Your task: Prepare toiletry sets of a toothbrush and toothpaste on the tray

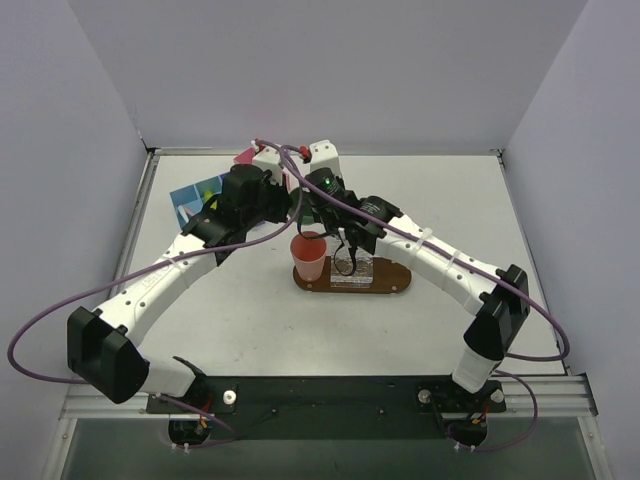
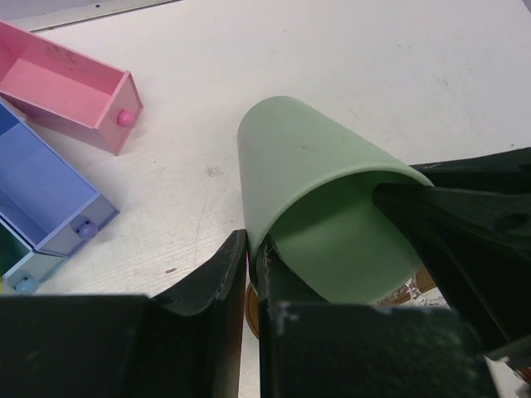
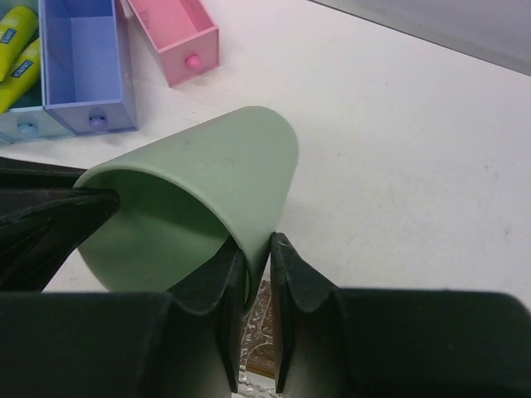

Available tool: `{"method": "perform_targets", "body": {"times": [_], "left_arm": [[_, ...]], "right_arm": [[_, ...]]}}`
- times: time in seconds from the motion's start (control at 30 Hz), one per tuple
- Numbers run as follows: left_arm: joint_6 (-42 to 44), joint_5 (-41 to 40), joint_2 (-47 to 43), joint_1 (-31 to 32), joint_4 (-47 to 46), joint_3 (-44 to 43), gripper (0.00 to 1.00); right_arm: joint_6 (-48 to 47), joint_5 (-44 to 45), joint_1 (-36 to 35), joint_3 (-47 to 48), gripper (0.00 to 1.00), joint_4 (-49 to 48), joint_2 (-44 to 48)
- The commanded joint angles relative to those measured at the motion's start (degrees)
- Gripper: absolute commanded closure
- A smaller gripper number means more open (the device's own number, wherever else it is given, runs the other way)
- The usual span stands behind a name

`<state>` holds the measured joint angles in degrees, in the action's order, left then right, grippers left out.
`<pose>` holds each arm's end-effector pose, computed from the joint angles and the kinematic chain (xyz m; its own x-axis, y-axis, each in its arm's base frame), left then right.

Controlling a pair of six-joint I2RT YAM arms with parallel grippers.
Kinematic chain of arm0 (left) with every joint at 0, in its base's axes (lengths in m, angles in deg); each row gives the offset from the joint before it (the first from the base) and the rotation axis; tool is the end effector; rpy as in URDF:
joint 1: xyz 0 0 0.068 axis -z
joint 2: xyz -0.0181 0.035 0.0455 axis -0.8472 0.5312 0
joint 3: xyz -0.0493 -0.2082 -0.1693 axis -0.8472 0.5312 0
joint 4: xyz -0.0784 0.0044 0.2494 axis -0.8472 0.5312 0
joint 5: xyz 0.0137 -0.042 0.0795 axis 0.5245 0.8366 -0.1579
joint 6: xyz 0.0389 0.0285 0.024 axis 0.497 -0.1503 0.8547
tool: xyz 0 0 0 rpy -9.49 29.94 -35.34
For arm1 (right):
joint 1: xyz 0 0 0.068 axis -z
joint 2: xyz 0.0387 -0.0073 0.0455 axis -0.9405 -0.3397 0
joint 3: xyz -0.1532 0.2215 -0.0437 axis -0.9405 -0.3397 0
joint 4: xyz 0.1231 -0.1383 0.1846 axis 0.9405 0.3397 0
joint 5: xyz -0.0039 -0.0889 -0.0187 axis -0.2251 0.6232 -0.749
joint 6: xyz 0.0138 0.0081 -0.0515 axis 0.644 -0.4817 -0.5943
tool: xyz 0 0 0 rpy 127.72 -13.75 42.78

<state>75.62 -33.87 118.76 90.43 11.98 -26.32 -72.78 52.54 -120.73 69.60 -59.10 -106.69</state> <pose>0.2713 -0.1703 0.3562 -0.4342 0.0178 -0.9006 0.3996 0.8999 -0.1749 0.2669 0.3000 0.3837 -0.3028 -0.0496 -0.9518 -0.3686 0.9270 0.0690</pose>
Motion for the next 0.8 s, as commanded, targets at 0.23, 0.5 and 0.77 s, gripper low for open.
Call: {"method": "perform_targets", "body": {"times": [0.23,0.5,0.77], "left_arm": [[-0.5,5.5,-3.4,0.4,-6.8,0.4,1.00],[-0.7,6.0,-4.4,0.3,-8.6,1.5,0.49],[-0.6,6.5,-8.1,0.2,-13.5,5.5,0.29]], "right_arm": [[-0.3,4.3,0.1,-0.9,1.00,-3.3,0.5],[0.0,3.9,0.6,-2.7,1.00,-5.0,2.3],[0.1,3.8,2.9,-4.9,1.00,-7.2,5.1]]}}
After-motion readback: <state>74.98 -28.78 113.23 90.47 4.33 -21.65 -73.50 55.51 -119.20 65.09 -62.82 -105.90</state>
